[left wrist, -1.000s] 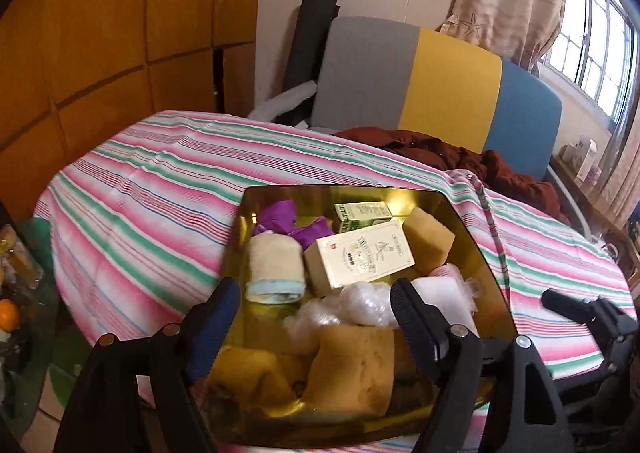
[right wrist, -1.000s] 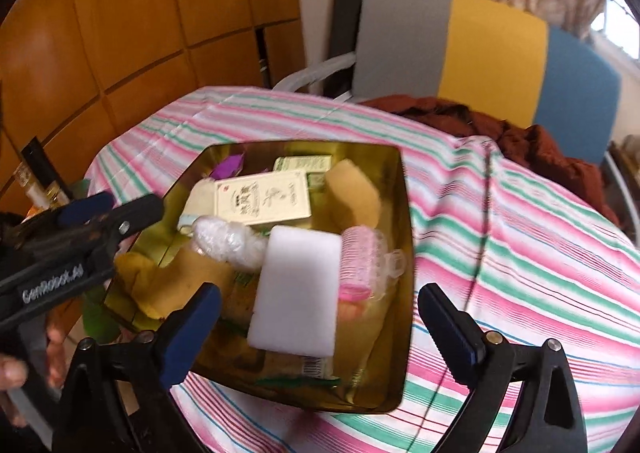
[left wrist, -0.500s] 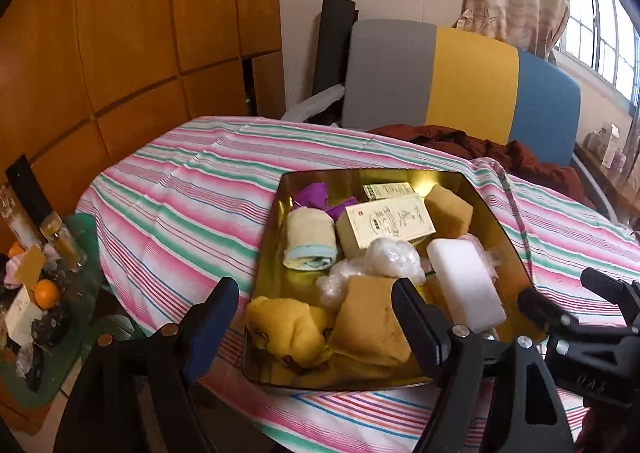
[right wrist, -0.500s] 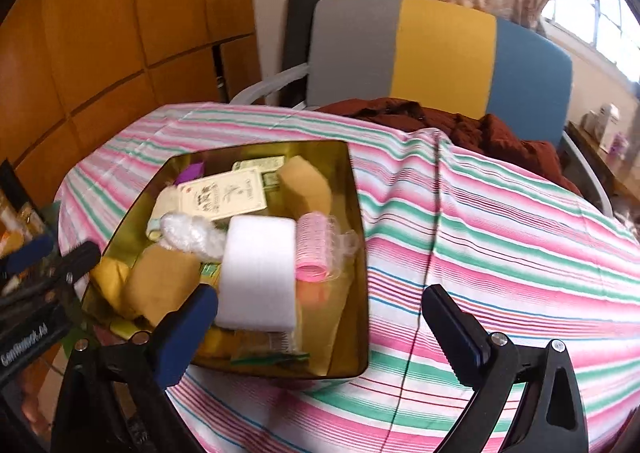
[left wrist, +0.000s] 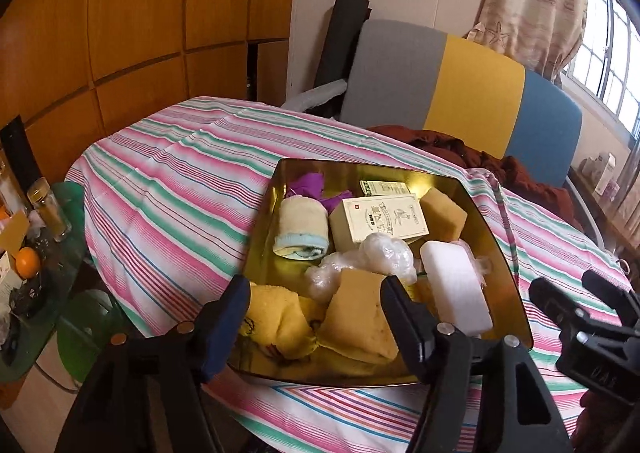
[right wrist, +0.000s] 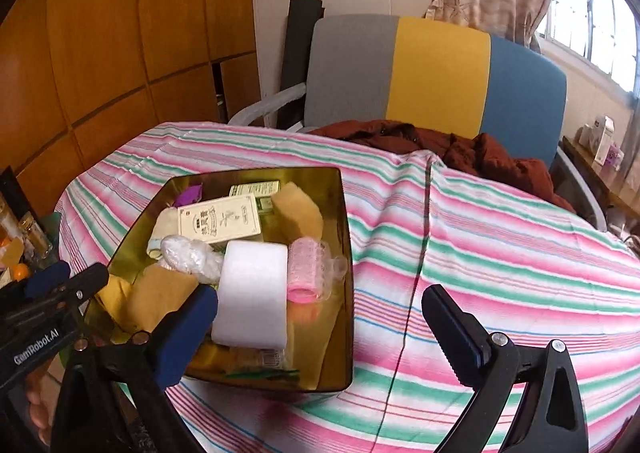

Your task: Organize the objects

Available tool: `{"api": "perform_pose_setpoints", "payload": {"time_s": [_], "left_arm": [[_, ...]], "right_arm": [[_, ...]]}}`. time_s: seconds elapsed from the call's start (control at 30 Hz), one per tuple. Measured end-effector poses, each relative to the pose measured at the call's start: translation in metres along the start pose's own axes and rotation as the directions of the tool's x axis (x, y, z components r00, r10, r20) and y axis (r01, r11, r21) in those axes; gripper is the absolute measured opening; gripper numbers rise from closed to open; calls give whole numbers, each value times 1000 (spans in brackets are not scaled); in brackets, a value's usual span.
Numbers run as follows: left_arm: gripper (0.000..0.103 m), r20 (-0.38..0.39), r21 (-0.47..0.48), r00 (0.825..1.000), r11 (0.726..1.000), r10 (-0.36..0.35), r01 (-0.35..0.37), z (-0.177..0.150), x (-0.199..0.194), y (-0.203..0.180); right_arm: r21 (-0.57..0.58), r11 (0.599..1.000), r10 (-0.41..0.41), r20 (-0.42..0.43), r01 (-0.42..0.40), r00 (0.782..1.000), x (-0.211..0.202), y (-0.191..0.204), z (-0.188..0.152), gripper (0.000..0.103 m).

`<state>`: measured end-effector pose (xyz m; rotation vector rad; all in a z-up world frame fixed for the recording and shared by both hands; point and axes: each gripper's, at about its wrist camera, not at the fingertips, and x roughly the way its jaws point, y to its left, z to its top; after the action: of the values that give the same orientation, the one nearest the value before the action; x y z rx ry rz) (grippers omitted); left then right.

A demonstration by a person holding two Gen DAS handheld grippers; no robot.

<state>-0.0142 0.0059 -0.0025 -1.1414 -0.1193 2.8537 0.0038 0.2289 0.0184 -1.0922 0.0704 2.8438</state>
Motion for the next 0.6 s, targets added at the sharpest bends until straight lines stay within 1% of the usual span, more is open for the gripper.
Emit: {"api": "perform_pose_setpoints", "payload": {"time_s": [0.07, 0.5, 0.57, 0.6], "left_arm": [[69, 6, 4, 1000, 1000, 9, -9, 0, -2, -1], [69, 11, 16, 1000, 1000, -26, 26, 4, -6, -5], [68, 27, 28, 1000, 1000, -14, 13, 3, -8, -6], [65, 41, 24, 999, 1000, -18, 17, 4, -9, -5]], "right_arm": [[-1, 1000, 3, -7, -3, 1000, 1, 1, -2, 103], [-6, 1000, 4, -18, -4, 1000, 5, 4, -4, 103], [-9, 1000, 4, -20, -4, 1000, 6, 5, -4, 103], [-8, 1000, 4, -22, -4, 1000, 6, 5, -5, 103]]}}
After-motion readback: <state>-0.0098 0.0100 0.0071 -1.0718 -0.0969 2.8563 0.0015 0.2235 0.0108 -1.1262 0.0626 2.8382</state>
